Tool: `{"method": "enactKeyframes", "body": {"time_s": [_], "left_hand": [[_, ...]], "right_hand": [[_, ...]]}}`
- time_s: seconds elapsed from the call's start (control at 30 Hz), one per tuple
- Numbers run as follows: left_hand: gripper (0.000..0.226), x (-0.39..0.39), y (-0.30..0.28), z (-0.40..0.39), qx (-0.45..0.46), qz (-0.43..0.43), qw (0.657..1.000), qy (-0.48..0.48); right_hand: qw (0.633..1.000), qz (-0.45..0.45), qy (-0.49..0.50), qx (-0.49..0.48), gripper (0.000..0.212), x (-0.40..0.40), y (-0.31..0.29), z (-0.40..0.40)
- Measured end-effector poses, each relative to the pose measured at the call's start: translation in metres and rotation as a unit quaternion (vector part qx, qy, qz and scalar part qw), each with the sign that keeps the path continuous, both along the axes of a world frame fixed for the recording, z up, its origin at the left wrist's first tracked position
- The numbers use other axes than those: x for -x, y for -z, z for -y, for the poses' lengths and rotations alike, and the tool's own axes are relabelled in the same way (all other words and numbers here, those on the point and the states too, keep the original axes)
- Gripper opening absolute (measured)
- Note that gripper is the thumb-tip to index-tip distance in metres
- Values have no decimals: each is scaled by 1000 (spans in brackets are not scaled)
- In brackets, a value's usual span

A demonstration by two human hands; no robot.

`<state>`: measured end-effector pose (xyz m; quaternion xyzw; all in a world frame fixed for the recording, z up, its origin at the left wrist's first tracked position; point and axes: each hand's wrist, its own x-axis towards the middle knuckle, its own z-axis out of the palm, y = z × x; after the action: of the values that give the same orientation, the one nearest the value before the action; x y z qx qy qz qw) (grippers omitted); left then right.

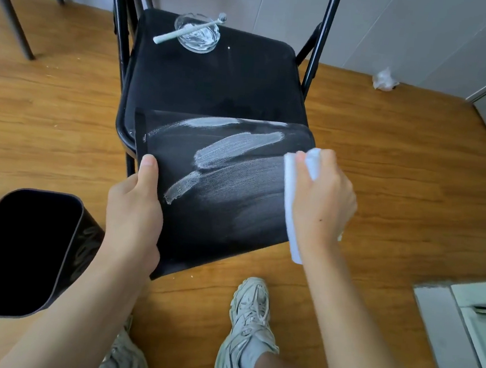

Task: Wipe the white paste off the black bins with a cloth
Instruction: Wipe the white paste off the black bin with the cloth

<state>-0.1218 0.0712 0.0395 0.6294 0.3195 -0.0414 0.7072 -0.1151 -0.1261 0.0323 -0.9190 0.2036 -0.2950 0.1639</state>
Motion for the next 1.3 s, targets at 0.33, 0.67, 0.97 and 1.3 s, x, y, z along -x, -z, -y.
{"method": "enactKeyframes", "body": {"time_s": [0.33, 0.67, 0.97, 1.3], "left_hand": [[36, 0, 3, 0, -22, 6, 1000, 3], [49, 1, -1, 0, -35, -21, 999, 10], [44, 3, -6, 1, -43, -24, 999, 8], [47, 2, -5, -3, -27, -18, 999, 4]], "right_hand": [[999, -27, 45, -10, 23, 8, 1, -2], [982, -14, -169, 84, 24, 12, 6, -85], [1000, -3, 11, -10, 25, -1, 1, 1], [987, -15, 148, -59, 33, 10, -9, 68]]}}
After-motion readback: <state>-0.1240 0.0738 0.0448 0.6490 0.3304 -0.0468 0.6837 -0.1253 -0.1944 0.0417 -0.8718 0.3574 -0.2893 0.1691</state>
